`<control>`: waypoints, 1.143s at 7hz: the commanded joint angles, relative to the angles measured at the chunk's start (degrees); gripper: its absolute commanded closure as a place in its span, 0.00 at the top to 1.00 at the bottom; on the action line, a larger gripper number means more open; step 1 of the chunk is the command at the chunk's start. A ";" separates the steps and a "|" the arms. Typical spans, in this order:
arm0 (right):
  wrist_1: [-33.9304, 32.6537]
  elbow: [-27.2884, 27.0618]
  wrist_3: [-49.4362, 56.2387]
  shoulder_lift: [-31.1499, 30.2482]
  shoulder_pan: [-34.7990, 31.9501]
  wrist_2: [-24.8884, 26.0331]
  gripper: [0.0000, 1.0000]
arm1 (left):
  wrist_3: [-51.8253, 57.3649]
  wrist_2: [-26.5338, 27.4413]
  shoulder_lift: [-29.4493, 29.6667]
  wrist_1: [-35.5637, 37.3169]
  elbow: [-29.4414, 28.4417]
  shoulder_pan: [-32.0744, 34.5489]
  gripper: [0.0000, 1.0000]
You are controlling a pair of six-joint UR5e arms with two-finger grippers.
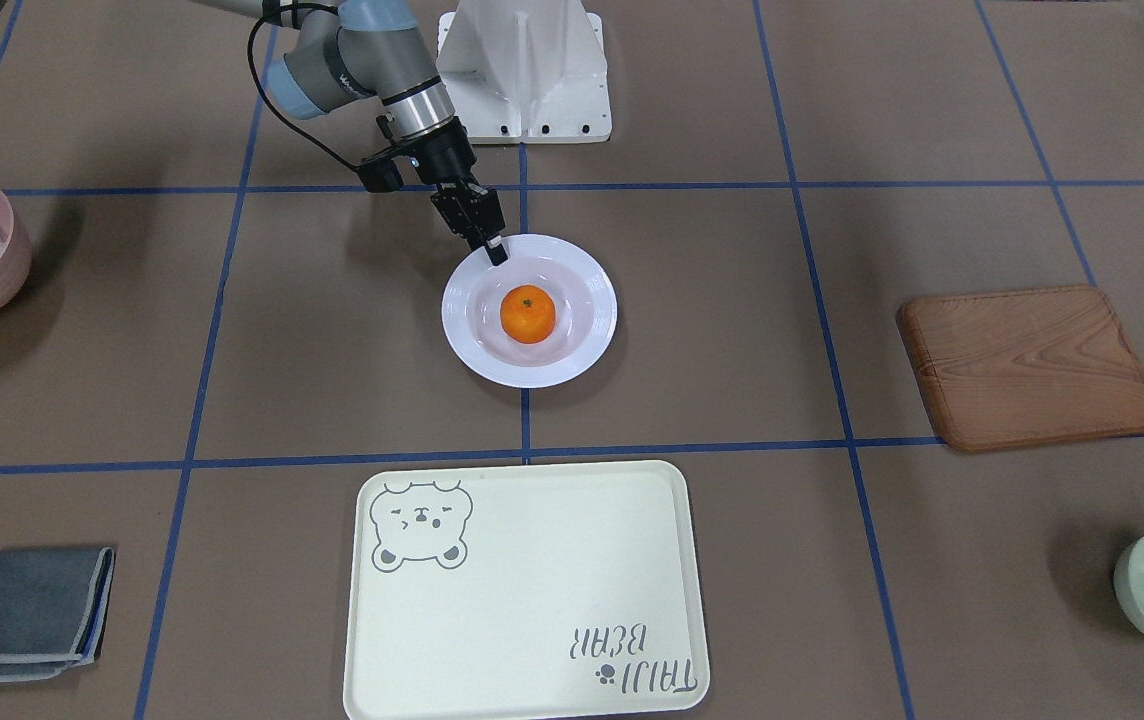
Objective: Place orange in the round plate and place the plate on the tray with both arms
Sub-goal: 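Grip the rim of the white plate nearest the robot with the right gripper, then carry the plate with the orange onto the cream bear tray with the right gripper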
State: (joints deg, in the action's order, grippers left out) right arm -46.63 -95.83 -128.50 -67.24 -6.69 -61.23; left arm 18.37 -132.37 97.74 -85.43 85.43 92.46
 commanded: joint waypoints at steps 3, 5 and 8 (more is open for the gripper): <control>0.75 -2.07 -4.91 0.09 -1.13 7.15 0.00 | -0.26 0.00 -2.45 0.18 1.04 0.26 0.98; 8.89 -1.29 -5.09 -0.43 -0.69 11.20 0.00 | -0.52 -0.08 -3.34 0.26 1.58 0.27 0.98; 12.95 -2.43 -5.35 1.92 -4.45 11.74 0.00 | -1.84 -4.92 -7.37 0.17 5.51 2.02 0.98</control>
State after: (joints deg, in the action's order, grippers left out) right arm -36.16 -97.82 -133.80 -66.70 -9.16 -49.63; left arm 17.33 -135.91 92.39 -85.24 88.54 93.77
